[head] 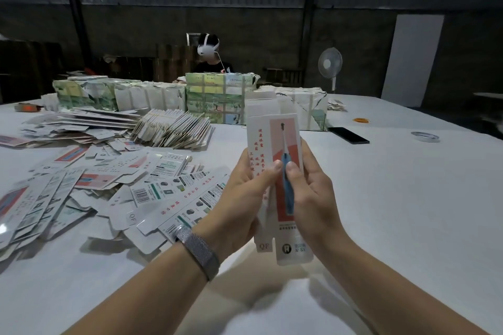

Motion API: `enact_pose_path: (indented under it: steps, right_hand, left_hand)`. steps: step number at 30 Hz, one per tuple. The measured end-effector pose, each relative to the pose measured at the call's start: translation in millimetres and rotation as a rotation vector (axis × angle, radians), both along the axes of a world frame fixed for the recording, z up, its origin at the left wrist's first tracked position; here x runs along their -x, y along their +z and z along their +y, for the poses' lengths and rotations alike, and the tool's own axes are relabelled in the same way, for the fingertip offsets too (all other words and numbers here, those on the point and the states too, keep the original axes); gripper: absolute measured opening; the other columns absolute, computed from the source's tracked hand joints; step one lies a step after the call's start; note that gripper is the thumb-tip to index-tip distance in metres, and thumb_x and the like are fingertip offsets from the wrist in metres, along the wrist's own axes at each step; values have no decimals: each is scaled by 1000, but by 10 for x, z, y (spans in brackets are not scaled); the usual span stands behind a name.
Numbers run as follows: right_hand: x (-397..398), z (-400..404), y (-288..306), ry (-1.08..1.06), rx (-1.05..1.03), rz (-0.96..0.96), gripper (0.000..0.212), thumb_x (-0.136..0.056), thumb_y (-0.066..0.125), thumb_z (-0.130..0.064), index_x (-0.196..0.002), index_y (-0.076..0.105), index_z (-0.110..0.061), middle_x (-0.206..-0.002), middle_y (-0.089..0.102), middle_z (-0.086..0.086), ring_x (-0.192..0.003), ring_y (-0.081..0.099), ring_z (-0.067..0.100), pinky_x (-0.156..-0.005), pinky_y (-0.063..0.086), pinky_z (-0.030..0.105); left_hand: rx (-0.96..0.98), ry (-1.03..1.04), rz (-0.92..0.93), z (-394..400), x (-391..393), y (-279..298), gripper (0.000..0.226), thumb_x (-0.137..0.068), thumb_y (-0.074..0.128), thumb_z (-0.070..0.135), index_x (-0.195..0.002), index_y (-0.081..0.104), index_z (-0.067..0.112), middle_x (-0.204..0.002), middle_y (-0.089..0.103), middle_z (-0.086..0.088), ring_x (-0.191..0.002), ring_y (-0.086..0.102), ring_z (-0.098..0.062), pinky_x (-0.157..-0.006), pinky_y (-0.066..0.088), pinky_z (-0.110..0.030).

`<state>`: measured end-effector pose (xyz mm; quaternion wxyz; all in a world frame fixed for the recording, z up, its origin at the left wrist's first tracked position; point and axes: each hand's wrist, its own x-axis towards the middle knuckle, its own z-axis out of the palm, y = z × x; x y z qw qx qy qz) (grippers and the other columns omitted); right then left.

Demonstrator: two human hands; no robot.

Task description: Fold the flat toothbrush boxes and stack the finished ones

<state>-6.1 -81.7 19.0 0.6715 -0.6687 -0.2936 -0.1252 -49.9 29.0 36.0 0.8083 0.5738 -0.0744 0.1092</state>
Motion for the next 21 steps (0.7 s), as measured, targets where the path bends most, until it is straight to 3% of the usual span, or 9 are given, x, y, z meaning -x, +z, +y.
enact_pose_path:
  steps: [4,8,12,16,19,21]
  right_hand:
    - [4,10,-55,47,-23,43,49,-107,40,-23,-153,32,-37,-127,62,-25,-114,62,-2,-95,54,24]
    - [28,77,-82,107,-17,33,53,-98,40,-33,-147,28,-49,-118,59,-42,-115,60,-7,-90,51,14]
    - [50,82,-54,183,-70,42,50,-102,40,-33,-149,32,-49,-128,59,-35,-120,58,-5,-95,52,20]
    - [102,58,70,225,-136,50,34,-100,40,-41,-132,47,-51,-121,65,-32,-113,64,0,-82,55,18]
    - [99,5,137,191,-146,58,32,-100,42,-41,-130,49,-54,-122,66,-28,-110,68,8,-79,59,23]
    - [91,-28,154,168,-118,44,35,-101,44,-36,-132,47,-53,-112,70,-26,-103,71,8,-71,59,22]
  left_hand:
    - [-17,74,-1,-76,-10,-41,22,-102,58,21,-123,54,27,-109,74,-4,-96,75,-23,-72,62,-40]
    - [35,85,-3,-110,-23,-74,24,-100,61,23,-122,53,21,-107,75,-5,-95,75,-22,-71,61,-34]
    - [35,72,-24,-76,-51,-75,20,-104,53,27,-124,54,27,-110,75,-1,-100,75,-20,-80,63,-39]
    - [28,-5,-66,0,-35,-18,25,-105,47,31,-128,55,25,-110,75,-4,-99,74,-22,-78,62,-36]
    - [-37,-64,-64,38,-5,3,31,-100,46,40,-126,55,24,-91,72,-6,-79,74,-18,-67,59,-29]
    - [-85,-79,-60,60,-3,3,38,-100,47,45,-130,53,22,-93,67,-12,-76,72,-18,-68,59,-30]
